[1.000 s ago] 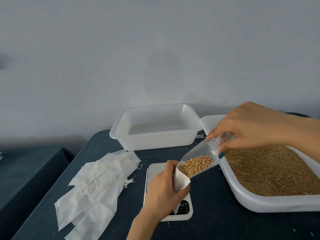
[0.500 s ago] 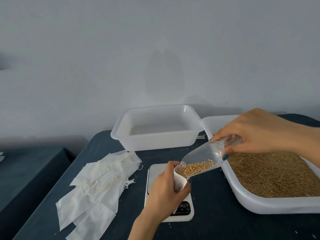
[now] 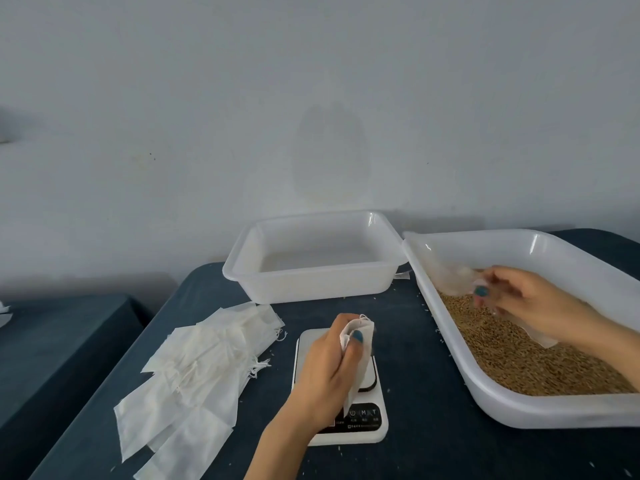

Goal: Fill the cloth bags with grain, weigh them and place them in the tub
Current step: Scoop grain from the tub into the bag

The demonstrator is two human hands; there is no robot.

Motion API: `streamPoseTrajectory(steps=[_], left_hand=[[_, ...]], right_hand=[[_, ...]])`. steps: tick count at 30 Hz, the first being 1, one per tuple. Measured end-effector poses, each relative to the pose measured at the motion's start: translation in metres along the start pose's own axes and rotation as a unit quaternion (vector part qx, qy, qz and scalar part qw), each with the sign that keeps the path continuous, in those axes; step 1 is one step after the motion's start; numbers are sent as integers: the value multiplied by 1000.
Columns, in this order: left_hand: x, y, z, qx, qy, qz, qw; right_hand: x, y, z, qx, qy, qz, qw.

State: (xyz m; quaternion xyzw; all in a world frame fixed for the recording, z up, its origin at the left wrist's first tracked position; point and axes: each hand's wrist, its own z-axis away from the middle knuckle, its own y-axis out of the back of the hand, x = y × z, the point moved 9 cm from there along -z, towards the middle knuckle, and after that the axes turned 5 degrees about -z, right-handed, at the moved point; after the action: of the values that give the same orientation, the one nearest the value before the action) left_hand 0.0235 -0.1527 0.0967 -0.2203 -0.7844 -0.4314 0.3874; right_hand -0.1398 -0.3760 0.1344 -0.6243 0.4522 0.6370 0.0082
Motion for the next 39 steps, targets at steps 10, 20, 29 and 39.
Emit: streamPoseTrajectory(steps=[10,20,29,39], left_hand=[[-1,14,-4,-14,-16,-156,988],[-6,53,-19,136,5,-9,991],[-37,39,-36,79,15,27,996],[-98,41,-29,113,77,-53,989]], right_hand=[[85,9,7,-71,-237,385,889],[-65,-61,1,21,92,218,971],[-58,-173,-18,8,51,34,998],[-2,-167,-15,158,96,0,983]])
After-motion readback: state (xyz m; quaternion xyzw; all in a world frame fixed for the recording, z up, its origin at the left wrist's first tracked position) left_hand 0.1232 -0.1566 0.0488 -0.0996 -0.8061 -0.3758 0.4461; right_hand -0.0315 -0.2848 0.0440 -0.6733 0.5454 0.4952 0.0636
